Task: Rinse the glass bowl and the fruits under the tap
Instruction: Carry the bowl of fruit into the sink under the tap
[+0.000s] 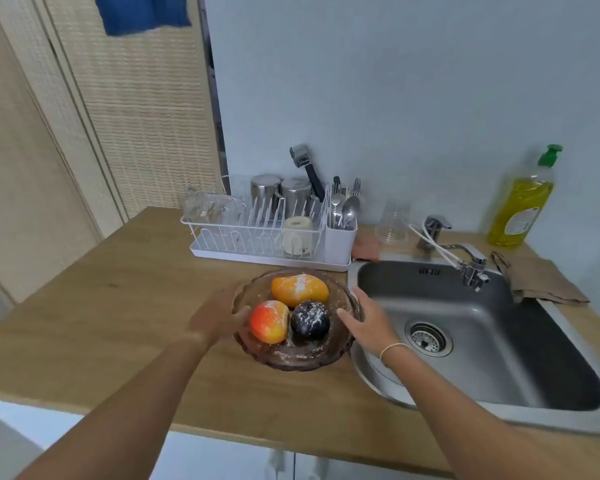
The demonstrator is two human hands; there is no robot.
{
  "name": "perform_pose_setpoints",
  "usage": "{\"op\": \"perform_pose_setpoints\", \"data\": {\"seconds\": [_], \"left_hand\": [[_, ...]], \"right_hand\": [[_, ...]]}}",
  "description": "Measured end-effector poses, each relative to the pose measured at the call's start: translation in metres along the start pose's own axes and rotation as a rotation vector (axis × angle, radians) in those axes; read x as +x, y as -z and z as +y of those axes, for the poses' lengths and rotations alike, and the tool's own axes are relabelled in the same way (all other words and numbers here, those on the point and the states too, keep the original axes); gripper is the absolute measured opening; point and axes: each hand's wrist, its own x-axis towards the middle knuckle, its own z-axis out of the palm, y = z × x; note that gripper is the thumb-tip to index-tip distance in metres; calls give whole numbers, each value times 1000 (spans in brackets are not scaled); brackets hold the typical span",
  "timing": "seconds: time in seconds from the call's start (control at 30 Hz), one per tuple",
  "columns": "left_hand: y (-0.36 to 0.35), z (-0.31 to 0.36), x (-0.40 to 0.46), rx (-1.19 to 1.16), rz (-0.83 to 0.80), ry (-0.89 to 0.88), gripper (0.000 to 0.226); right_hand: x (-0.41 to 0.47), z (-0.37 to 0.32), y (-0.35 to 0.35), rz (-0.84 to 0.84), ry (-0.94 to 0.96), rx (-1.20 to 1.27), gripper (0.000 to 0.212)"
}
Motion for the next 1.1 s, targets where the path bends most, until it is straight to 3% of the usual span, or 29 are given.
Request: {"op": "perform_pose_setpoints", "data": {"seconds": [0.2,0.63,1.1], "left_hand": [[-18,-8,-3,-211,38,-9,56],[-33,-2,-1,-346,106,-10,54],[-99,113,31,-373,-35,-181,40]], "right_hand": [[0,5,-16,10,-95,138,62],[-1,13,-20,185,-132,201,46],[-23,86,87,368,-256,287,46]]}}
